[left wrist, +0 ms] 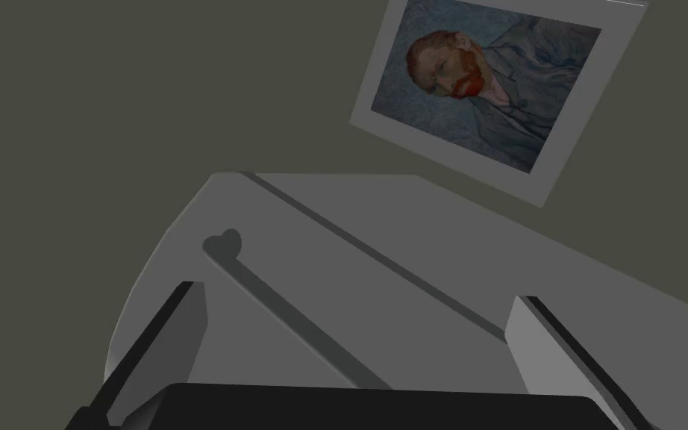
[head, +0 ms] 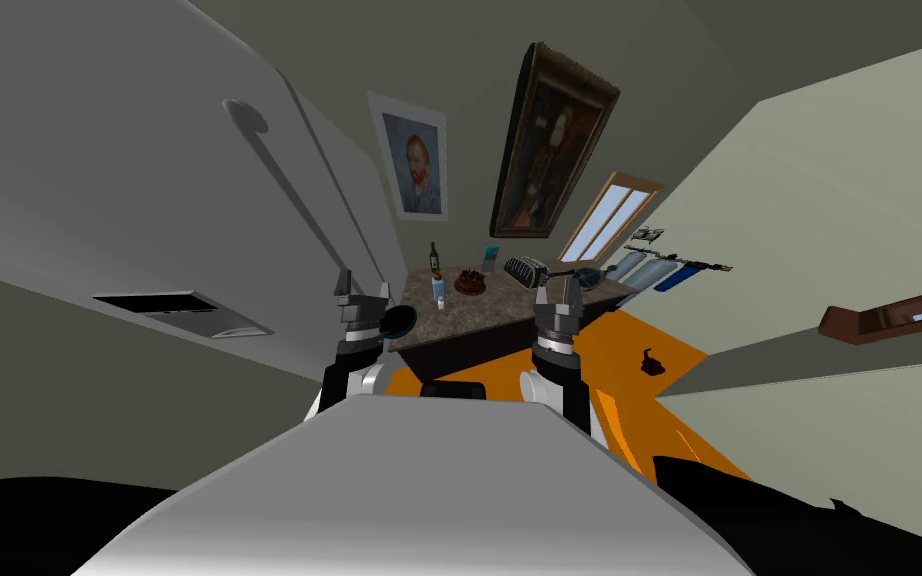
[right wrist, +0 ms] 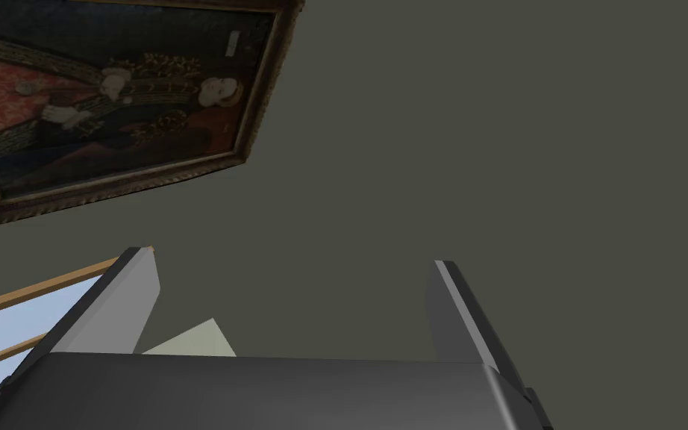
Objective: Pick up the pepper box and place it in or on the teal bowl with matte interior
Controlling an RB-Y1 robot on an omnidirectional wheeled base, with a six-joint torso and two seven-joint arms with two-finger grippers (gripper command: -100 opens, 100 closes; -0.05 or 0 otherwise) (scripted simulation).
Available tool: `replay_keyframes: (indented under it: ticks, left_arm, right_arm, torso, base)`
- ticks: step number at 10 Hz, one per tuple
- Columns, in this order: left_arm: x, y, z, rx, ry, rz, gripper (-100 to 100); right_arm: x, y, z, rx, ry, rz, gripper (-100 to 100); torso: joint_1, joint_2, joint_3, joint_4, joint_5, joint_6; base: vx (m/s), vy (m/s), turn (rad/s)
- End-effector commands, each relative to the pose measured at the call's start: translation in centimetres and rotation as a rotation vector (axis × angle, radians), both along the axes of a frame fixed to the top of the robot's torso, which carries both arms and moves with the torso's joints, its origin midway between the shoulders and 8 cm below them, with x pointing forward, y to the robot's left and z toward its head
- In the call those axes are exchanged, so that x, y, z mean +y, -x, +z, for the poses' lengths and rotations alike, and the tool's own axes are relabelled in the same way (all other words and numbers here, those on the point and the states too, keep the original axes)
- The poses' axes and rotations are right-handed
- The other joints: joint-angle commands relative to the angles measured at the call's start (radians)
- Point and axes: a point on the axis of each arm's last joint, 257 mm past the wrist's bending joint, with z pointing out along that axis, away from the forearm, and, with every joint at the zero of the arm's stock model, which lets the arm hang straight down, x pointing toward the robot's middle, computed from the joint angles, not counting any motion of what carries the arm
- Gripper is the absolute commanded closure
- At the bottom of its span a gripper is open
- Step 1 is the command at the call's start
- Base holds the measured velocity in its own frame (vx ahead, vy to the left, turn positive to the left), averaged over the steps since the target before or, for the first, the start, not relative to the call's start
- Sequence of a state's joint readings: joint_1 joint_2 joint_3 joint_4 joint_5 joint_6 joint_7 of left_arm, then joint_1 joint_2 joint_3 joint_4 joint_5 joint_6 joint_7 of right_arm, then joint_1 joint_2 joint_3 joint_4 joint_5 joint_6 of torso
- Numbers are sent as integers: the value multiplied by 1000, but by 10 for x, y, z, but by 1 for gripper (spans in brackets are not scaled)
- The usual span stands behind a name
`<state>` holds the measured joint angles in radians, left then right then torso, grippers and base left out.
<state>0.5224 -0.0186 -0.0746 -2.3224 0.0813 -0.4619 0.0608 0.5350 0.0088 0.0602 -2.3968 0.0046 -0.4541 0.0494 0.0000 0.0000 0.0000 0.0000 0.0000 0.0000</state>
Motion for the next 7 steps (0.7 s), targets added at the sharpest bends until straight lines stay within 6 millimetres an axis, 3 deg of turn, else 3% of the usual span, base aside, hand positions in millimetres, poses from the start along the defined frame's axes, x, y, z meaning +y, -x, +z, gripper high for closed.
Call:
replay_keyframes:
  ticks: [1, 7]
  left_arm:
    - [-3, -2, -1, 1, -13, -27, -100]
    - [-3, -22, -12, -7, 61, -171, -100]
  right_arm:
    - [0, 0, 0, 0, 0, 0, 0]
    - [0, 0, 0, 0, 0, 0, 0]
  torso:
    - [0, 0, 0, 0, 0, 0]
    - [-2, 6, 3, 1, 0, 0]
  base:
    - [-19, -13, -16]
    - [-70, -34, -33]
